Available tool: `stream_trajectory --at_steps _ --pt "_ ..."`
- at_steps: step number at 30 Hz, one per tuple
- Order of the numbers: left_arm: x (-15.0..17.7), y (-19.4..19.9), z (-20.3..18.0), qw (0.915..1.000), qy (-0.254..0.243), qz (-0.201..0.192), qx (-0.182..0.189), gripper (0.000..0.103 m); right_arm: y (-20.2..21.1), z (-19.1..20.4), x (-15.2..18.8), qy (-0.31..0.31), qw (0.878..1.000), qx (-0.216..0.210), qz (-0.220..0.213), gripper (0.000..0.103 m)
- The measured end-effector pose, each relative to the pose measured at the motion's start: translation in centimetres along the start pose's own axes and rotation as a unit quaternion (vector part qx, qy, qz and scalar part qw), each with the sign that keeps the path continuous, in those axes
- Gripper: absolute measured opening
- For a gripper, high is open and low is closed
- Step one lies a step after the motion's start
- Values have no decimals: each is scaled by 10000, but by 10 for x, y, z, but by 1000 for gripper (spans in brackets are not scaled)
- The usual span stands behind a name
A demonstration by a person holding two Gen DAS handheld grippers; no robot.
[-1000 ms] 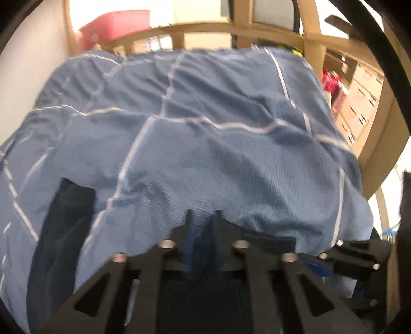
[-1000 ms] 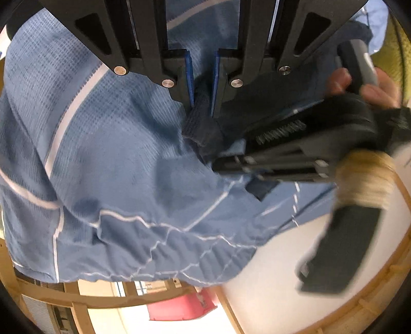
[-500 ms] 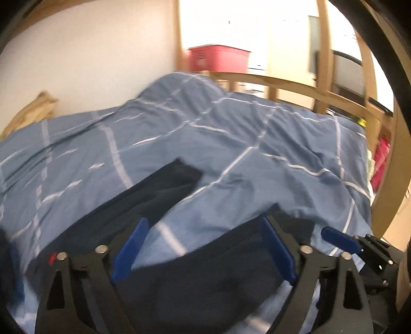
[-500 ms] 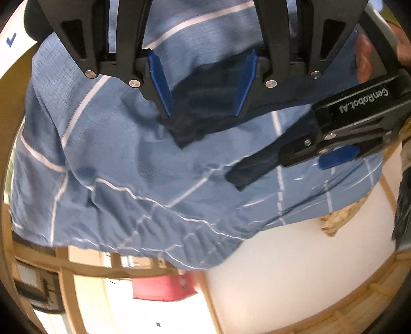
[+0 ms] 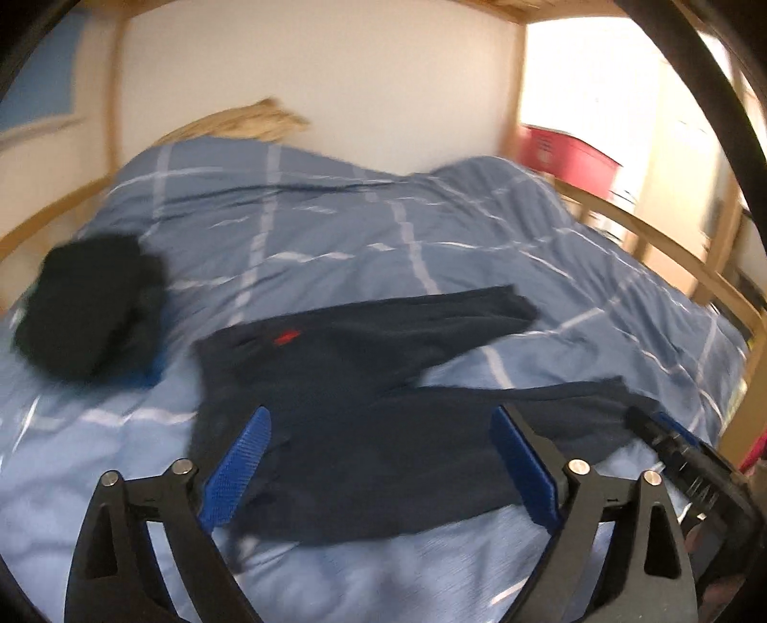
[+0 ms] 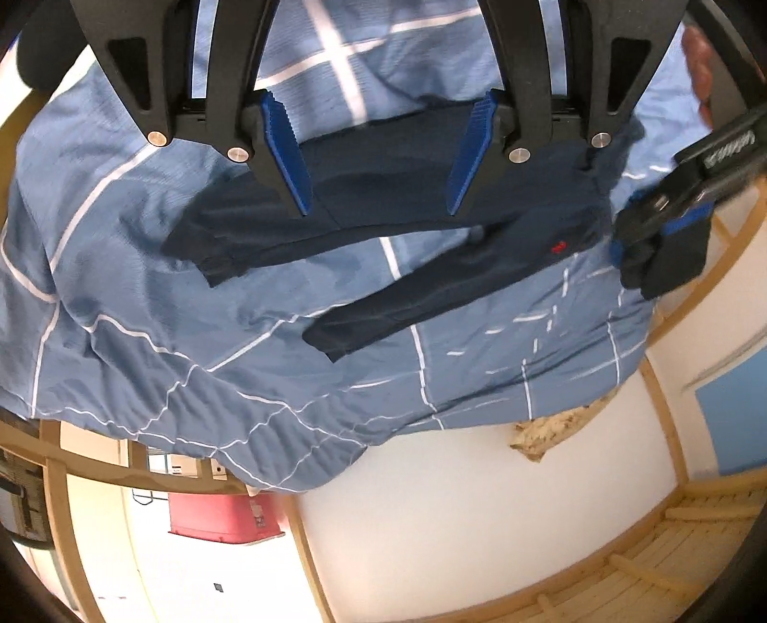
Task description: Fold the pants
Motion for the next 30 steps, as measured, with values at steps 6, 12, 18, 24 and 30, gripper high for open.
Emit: stream_trajectory --at_steps 6,12,18,24,30 --pt "25 11 47 9978 -53 19 -659 94 -7 15 12 -187 9998 65 78 60" --pt "42 10 70 9954 -12 67 -956 95 -20 31 17 -48 9995 31 315 60" --pt "69 5 90 9932 498 284 -1012 94 -26 35 40 -334 9984 -11 466 60" --pt "81 0 102 9925 727 192 -969 93 -31 38 64 -712 9955 -268 567 60" --pt "84 -23 104 9929 662 482 -865 82 -39 46 72 -650 9952 -402 616 60"
Point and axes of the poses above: each gripper's, at about its wrist camera, not at the fingertips, and y roughly against the way its jaws point, z to its left, x to its underside, the point moved 6 cm from there along -y, roughly the way its jaws point, and after that the axes turned 2 degrees about -x, right-handed, at the moved point
